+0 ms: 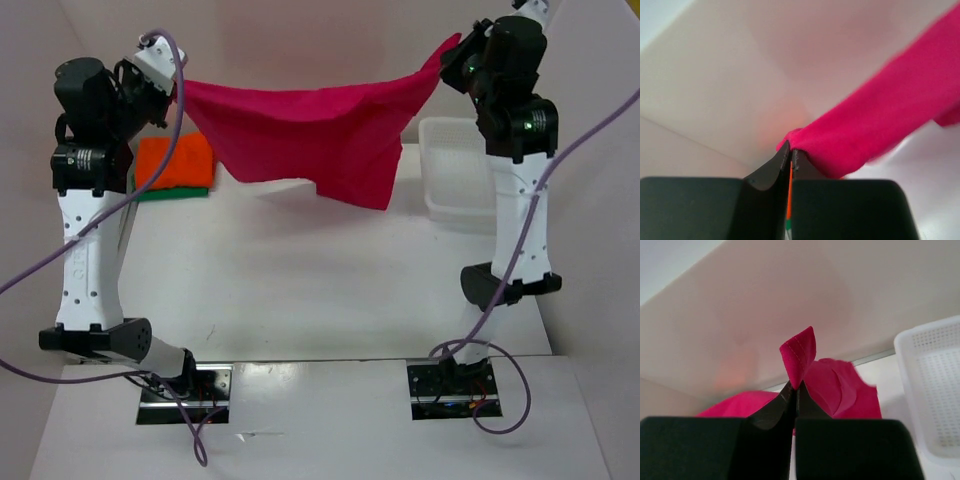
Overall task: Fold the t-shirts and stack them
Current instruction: Flatten out the tshirt
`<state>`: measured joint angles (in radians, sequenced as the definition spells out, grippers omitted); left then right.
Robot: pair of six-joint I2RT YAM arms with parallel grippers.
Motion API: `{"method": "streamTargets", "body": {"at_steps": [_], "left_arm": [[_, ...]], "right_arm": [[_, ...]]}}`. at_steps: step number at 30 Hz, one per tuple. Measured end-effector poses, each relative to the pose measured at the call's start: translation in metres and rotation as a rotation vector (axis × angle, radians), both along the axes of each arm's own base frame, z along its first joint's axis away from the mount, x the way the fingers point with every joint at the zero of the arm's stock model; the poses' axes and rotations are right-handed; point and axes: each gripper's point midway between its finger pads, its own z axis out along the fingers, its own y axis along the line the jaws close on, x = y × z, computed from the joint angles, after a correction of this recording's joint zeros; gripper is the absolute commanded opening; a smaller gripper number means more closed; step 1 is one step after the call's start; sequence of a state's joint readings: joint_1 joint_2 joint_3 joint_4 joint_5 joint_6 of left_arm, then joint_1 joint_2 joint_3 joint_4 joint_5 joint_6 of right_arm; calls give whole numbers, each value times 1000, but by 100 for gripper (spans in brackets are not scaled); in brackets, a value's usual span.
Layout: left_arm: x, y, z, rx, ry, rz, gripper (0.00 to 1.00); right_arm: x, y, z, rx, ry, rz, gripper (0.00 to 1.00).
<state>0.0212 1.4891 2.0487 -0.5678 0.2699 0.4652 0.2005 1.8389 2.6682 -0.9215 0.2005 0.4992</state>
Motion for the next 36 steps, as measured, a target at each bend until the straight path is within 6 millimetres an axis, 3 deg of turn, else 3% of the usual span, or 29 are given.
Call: {"method": "streamTargets", "body": {"at_steps": [3, 6, 8, 11, 17, 20, 23, 25, 26, 28, 29, 31, 32, 34, 36], "left_arm": [[-1, -5, -31, 7, 70, -20, 0], [8, -2, -102, 31, 232, -12, 0], [5, 2, -164, 57, 375, -6, 0], [-16, 10, -244, 113, 558, 6, 0], [-94, 19, -354, 223, 841, -8, 0], [-124, 21, -392, 250, 980, -27, 0], [-130, 20, -407, 244, 1070, -37, 0], [-111, 17, -400, 223, 1081, -41, 0], [-95, 15, -388, 207, 1070, -36, 0], [-41, 12, -349, 170, 964, -11, 0], [-6, 11, -313, 134, 860, 17, 0], [45, 12, -238, 70, 636, 62, 0], [60, 16, -198, 41, 521, 86, 0], [70, 23, -112, -11, 287, 120, 0], [58, 28, -37, -48, 92, 134, 0]], "right_arm": [[-24, -7, -2, -17, 26, -26, 0], [-36, -10, -40, -56, 135, -50, 0], [-49, -8, -93, -92, 264, -43, 0], [-84, -4, -180, -110, 465, -12, 0], [-183, 13, -334, 1, 799, 90, 0], [-218, 26, -376, 44, 920, 136, 0], [-215, 32, -379, 50, 946, 155, 0], [-189, 36, -367, 23, 948, 163, 0], [-166, 38, -353, 9, 929, 169, 0], [-94, 43, -313, -7, 848, 169, 0], [-48, 44, -283, -8, 752, 163, 0], [17, 38, -230, -18, 583, 130, 0], [40, 32, -200, -26, 495, 105, 0], [68, 15, -125, -21, 288, 43, 0], [62, -2, -44, 5, 67, 19, 0]]}}
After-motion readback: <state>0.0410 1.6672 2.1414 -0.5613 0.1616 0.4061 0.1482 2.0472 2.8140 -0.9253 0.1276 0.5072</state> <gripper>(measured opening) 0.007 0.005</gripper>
